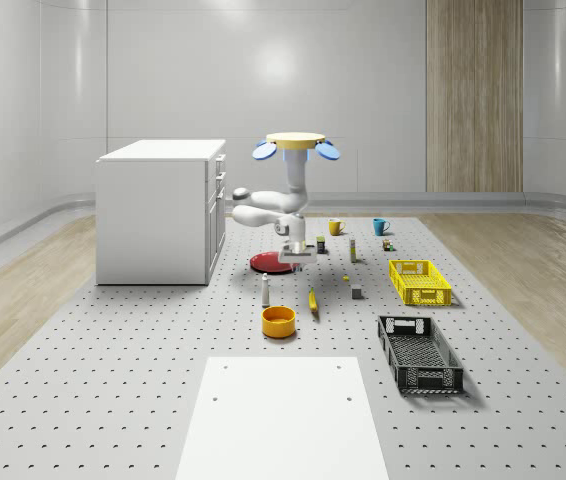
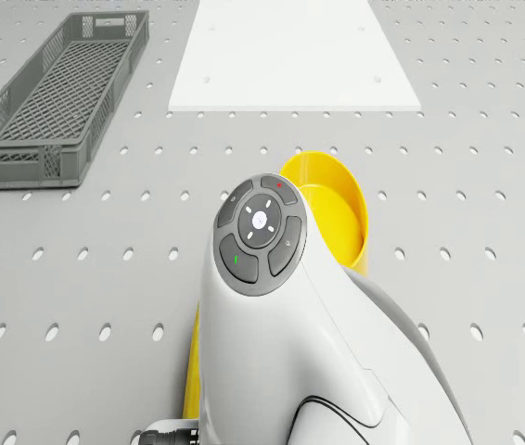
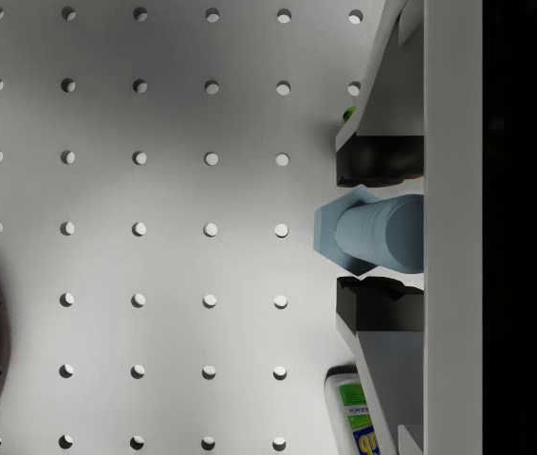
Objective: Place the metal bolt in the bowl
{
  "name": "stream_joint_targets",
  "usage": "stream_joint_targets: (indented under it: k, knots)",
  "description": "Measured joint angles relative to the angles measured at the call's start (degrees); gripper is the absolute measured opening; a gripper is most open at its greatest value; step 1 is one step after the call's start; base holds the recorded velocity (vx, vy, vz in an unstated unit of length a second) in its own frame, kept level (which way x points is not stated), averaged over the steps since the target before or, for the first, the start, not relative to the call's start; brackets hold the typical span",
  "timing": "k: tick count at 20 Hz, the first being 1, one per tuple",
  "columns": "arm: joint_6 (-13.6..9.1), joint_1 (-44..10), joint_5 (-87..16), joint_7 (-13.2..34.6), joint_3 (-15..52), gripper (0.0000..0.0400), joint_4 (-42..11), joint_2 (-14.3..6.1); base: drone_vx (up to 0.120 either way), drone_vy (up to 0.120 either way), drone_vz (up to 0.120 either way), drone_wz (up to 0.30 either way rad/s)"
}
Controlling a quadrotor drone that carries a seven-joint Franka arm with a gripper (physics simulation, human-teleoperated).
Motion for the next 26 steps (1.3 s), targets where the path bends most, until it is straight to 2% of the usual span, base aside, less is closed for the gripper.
stream_joint_targets:
  k: [3,7,11,26]
  knots:
    - [0.06,-0.02,0.03,0.01,0.01,0.0139,0.0,-0.07,0.12,0.0,0.0,0.0]
    - [0.14,-0.04,0.06,0.03,0.02,0.0139,0.01,-0.15,0.12,-0.09,0.0,0.0]
    - [0.22,-0.06,0.09,0.05,0.03,0.0139,0.01,-0.23,0.12,0.0,0.0,0.0]
    - [0.47,-0.12,0.2,0.1,0.07,0.0139,0.02,-0.5,0.12,-0.061,0.0,0.0]
